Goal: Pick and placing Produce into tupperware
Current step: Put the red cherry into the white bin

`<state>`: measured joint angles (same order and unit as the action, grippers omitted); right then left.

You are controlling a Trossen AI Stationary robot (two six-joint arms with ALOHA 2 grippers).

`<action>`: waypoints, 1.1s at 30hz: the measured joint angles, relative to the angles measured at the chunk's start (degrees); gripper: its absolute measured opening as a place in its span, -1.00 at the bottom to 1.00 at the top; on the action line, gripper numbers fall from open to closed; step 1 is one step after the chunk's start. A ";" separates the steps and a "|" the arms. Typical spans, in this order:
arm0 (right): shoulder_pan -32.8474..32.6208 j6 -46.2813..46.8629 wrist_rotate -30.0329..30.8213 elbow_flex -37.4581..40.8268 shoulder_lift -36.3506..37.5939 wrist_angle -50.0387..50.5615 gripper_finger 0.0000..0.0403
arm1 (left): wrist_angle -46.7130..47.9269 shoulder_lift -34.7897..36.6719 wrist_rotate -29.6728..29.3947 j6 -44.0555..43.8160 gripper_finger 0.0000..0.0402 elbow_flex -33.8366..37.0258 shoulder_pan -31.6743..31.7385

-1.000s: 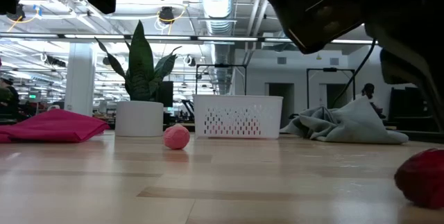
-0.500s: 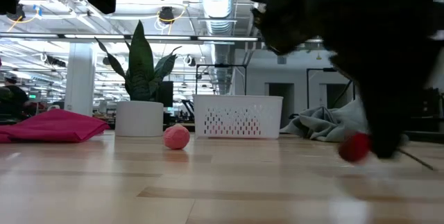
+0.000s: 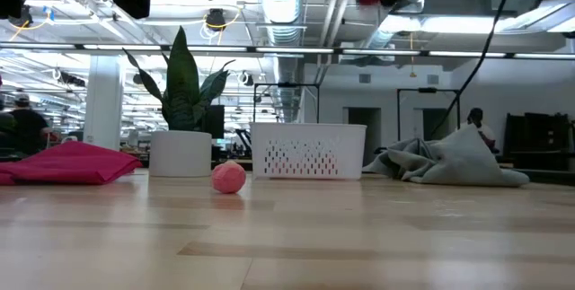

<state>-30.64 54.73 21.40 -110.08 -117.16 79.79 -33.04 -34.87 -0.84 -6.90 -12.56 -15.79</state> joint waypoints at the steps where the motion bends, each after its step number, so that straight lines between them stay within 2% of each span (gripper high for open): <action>1: -0.37 0.20 2.29 0.00 2.03 -0.30 -0.93 | 0.04 0.00 -0.02 0.00 0.12 0.00 0.00; 7: -4.59 1.23 16.01 0.00 12.79 -0.20 -0.90 | 0.06 0.00 -0.02 0.00 0.12 -0.02 0.00; 14: -9.84 -2.20 32.68 0.00 24.13 -0.46 -0.92 | 0.08 0.00 -0.02 0.00 0.12 -0.02 0.01; 18: -12.57 -4.43 42.45 0.00 29.15 -0.46 -0.88 | 0.09 0.00 -0.02 0.00 0.12 -0.02 0.00; 22: -15.36 -7.75 52.53 0.00 33.35 -0.40 -0.95 | 0.09 0.00 -0.02 0.00 0.12 -0.02 0.00; 27: -16.23 -11.09 63.96 0.00 38.40 -0.78 -0.92 | 0.09 0.00 -0.02 0.02 0.12 -0.02 0.00; 30: -15.80 -13.24 67.98 0.00 40.86 -0.94 -0.89 | 0.09 0.00 -0.02 0.02 0.12 -0.02 0.01; 33: -13.49 -16.48 68.75 0.00 42.65 -0.94 -0.95 | 0.07 0.00 -0.04 0.06 0.12 -0.02 0.02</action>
<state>-44.13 38.25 90.15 -110.08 -74.51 78.85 -32.97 -34.87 -0.89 -6.84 -12.58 -15.77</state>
